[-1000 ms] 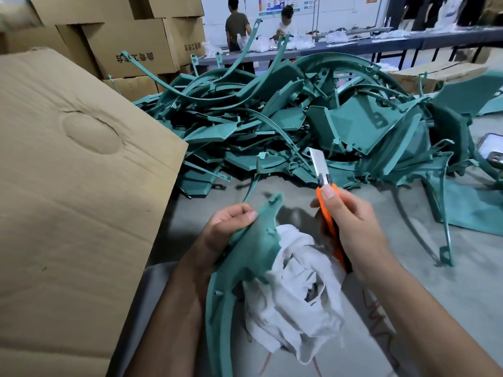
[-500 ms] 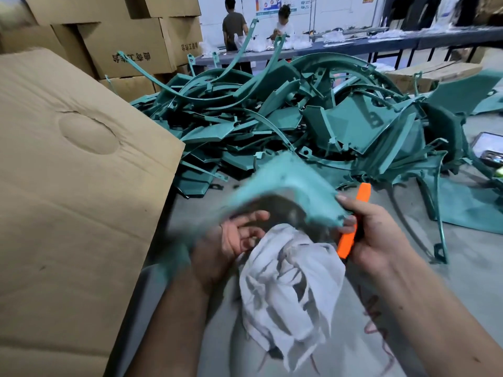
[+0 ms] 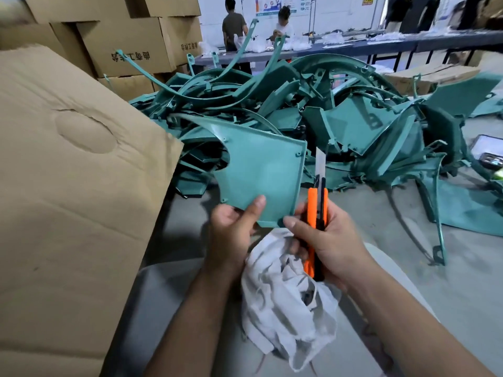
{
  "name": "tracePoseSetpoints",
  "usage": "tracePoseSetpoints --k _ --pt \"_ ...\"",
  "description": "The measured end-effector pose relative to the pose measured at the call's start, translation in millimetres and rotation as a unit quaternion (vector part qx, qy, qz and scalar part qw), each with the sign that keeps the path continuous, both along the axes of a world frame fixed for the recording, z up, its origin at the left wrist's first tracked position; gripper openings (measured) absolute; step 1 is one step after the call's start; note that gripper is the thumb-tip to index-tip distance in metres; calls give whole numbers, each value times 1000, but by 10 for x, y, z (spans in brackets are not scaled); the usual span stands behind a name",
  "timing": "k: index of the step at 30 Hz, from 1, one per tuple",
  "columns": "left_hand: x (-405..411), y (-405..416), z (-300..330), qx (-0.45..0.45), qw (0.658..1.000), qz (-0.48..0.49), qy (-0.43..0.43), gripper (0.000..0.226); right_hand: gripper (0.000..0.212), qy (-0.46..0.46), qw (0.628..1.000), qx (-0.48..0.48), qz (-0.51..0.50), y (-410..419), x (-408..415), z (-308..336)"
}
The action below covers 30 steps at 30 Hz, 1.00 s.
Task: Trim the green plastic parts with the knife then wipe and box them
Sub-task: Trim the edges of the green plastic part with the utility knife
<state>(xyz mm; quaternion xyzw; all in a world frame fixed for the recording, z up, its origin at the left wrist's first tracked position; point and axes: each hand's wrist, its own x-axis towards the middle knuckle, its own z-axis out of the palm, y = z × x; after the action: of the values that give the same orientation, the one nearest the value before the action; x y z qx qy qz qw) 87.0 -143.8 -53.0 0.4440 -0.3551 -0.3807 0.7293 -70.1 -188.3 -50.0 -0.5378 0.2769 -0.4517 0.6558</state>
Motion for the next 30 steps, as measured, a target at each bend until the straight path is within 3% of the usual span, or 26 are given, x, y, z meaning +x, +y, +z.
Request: tracePoseSetpoints --k 3,6,8,18,25,30 --pt "128 -3 38 -11 997 76 13 31 36 90 982 -149 -77 -41 -112 28" --pt "239 -3 87 -22 989 146 8 37 49 216 896 -356 -157 -134 -271 26" --pt "271 3 102 -36 989 140 15 33 49 261 864 -402 -154 -167 -299 5" --pt "201 96 187 -80 995 54 17 12 33 270 860 -433 4 -126 -135 -86" --pt "211 134 217 -63 998 -20 9 20 34 262 855 -446 -31 -100 -169 -41" --pt "237 158 231 -45 998 -49 -8 29 48 265 846 -457 -69 -81 -183 -1"
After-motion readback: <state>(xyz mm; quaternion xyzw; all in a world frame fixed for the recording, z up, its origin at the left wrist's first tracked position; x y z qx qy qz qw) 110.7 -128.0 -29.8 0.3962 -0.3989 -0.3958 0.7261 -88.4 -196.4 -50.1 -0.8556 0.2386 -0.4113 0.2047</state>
